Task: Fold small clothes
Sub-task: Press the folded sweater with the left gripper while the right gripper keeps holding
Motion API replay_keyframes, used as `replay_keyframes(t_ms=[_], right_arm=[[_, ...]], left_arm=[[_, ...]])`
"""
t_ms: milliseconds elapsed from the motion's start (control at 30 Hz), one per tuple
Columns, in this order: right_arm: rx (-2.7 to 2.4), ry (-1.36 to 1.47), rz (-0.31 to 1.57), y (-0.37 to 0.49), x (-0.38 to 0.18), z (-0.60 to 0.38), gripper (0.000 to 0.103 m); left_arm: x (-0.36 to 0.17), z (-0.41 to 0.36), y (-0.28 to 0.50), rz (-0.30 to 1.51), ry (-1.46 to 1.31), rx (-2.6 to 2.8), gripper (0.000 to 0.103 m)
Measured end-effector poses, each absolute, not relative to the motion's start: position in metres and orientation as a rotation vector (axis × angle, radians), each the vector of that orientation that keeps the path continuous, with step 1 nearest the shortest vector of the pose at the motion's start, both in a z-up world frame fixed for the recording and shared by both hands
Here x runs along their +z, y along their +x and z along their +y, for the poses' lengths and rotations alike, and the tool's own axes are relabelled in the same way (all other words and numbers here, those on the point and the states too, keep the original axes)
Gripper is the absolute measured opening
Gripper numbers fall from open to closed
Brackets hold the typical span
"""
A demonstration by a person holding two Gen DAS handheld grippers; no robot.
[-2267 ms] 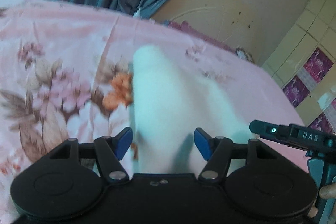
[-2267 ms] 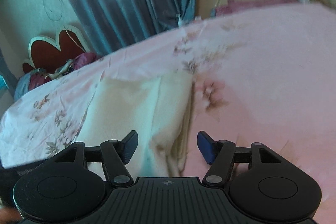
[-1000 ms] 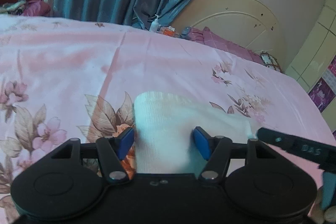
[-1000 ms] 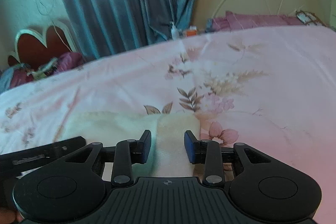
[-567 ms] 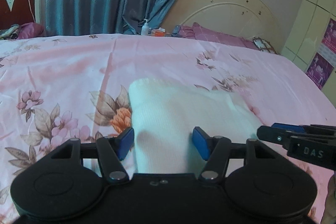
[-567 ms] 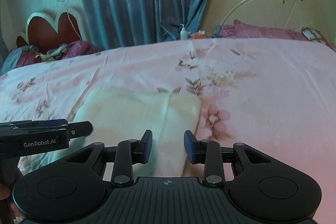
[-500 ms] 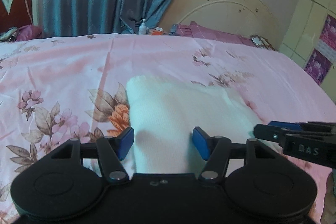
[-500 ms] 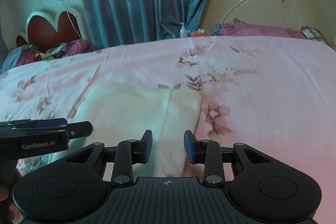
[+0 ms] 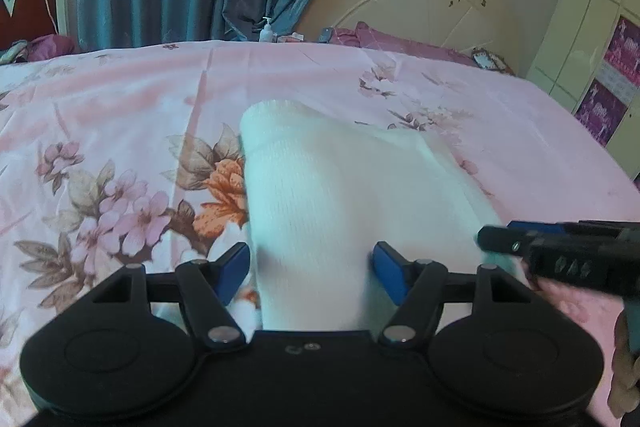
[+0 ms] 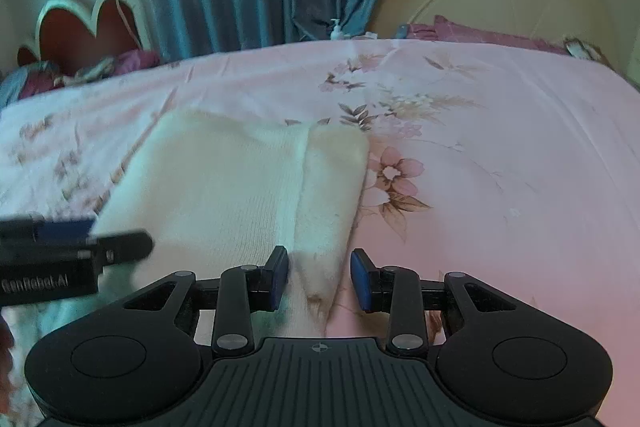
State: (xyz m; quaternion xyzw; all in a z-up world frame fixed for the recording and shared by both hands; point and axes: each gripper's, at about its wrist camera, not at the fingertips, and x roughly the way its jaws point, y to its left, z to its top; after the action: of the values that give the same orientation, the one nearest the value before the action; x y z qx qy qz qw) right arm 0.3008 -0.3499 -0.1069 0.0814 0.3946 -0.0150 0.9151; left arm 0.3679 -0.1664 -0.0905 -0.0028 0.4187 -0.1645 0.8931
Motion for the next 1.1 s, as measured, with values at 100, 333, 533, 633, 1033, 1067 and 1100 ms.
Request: replay_keyframes(t_ms=[100,333,533,633,1033,1067,1100], right_arm=[[-0.009,0.159,0.79,0.285,-0.091,-0.347,0.034],[0.02,0.169,0.841,0.232,-0.091,-0.331,0.034],[0.005,0.297,0.919,0.198,-0.112,-0.32,0.025],[-0.011,0.33,0.888,0.189,-0.106,-0.32,0.012],[-0.181,0.356,0.909,0.178,-0.108,-0.324,0.01],[-0.179,0.332,0.927,0.178,-0.111,-0.32,0.01],[-0.183,0.314,0.934,0.178,-0.111,-0.318,0.01]], left_arm=[[-0.084,-0.159,0.352,0.866,-0.003,-0.364,0.066],[-0.094,-0.145,0.317,0.922,-0.001,-0.399,0.067],[-0.106,-0.136,0.303,0.941,0.018,-0.439,0.065],[-0.105,-0.131,0.301,0.95,0.01,-0.456,0.062],[-0.106,-0.131,0.3,0.95,0.065,-0.488,0.063],[-0.106,-0.133,0.299,0.947,0.075,-0.489,0.063],[-0.105,-0.133,0.299,0.947,0.082,-0.489,0.064]])
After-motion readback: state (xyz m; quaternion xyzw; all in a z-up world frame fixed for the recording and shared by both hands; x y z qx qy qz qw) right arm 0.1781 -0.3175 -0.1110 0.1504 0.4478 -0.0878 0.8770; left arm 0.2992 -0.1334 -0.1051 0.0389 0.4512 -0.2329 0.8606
